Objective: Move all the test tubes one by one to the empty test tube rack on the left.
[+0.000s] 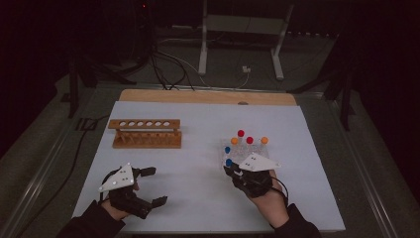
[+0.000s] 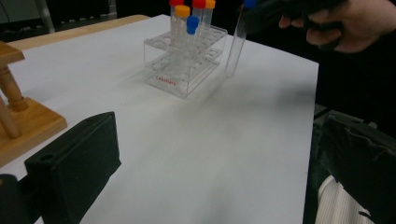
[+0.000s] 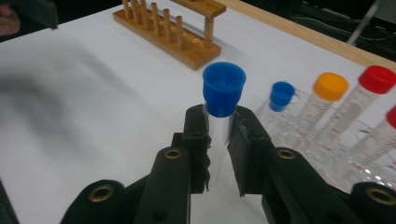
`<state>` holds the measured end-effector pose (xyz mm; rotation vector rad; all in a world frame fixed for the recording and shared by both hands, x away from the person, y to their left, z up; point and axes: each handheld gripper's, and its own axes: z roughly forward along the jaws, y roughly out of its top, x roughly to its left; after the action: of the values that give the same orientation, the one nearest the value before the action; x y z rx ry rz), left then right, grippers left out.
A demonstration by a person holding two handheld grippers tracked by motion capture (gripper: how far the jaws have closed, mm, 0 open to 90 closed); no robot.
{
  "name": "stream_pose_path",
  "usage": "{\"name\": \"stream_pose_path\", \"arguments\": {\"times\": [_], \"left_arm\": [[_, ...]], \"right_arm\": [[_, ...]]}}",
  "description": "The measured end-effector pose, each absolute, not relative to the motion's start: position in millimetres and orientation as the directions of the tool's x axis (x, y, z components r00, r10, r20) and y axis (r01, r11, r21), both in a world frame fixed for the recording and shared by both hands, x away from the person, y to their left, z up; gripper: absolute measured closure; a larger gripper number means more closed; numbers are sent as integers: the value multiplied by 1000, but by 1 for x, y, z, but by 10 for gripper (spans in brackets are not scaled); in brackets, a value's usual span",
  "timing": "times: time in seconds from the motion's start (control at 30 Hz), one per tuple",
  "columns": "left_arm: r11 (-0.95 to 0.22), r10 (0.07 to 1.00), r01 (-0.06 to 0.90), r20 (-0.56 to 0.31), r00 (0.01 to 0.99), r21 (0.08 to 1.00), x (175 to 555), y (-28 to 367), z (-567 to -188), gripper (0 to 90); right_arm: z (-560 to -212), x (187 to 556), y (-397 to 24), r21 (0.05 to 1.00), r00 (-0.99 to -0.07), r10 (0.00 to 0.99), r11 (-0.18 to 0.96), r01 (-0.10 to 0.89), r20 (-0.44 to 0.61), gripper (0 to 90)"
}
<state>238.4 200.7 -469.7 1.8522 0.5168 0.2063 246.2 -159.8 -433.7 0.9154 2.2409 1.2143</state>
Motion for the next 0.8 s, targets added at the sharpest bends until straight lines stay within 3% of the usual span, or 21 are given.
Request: {"name": "stream_pose_path", "arguments": {"times": [0.4, 0.8], "left_arm": [[-263, 403, 230, -110, 909, 937, 247, 190, -438, 5], [-282, 325, 192, -95, 941, 940, 255, 156, -422, 6]], "right_arm": [[-435, 242, -149, 846, -724, 688, 415, 335, -50, 771], [-437, 237, -133, 842, -768, 640, 429, 327, -28, 771]]}}
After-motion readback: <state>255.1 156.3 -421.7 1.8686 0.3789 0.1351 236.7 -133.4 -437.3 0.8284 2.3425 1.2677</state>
